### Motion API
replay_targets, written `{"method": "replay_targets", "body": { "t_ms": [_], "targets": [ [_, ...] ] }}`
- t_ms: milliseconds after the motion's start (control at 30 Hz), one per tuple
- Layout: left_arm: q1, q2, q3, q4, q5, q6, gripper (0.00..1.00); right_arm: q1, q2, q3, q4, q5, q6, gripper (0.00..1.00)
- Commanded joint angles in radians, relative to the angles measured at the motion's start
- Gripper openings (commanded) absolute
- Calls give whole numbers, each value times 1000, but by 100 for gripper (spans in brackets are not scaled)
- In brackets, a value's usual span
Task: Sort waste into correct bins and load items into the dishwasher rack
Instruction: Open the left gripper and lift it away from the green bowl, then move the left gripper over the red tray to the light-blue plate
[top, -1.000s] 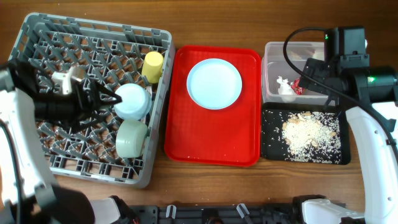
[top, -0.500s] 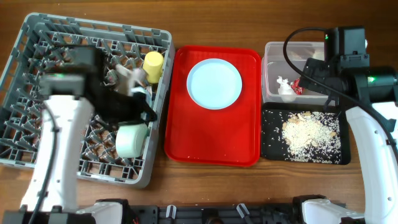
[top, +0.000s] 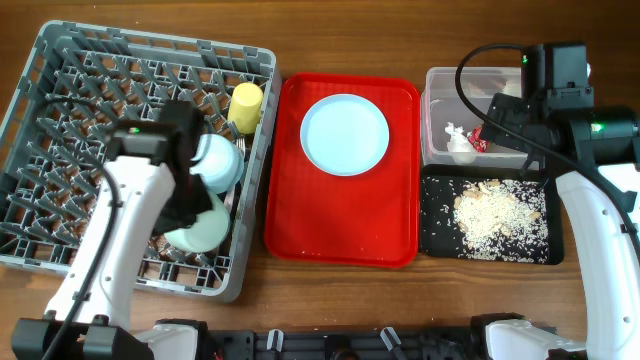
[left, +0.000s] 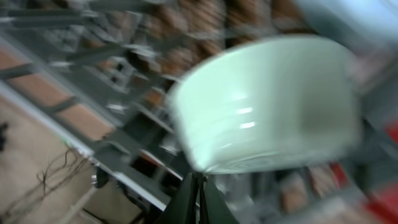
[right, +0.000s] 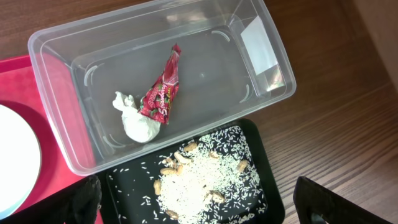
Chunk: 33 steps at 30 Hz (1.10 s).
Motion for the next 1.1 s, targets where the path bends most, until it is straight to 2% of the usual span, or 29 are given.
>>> {"method": "replay_targets", "body": {
  "t_ms": [0,133,233,267,333,533,667,733,900,1067],
  "targets": [
    [95,6,35,-6,-135,-102,4,-2,-7,4,2,-6,1,100],
    [118,5,105,-28,-89,-100,4,-2,-7,4,2,-6,1,100],
    [101,-5,126,14,108,-29,4,-2,-7,4,2,-6,1,100],
    [90,-8,126,39,225,24,4,-2,-7,4,3,-6,2,100],
    [64,-7,126,64,322,80,4,-2,-7,4,3,-6,1,100],
    [-47,3,113,165,326,82,5,-2,-7,4,3,-6,2,100],
    [-119,8,77,286,304,82,20,-2,-7,4,3,-6,1,100],
    [-144,10,45,357,282,82,23,-2,-7,4,3,-6,2,100],
    [-157,29,-18,481,262,82,24,-2,-7,4,3,-6,2,100],
    [-157,77,-25,488,282,91,28,-2,-7,4,3,-6,2,100]
  ]
}}
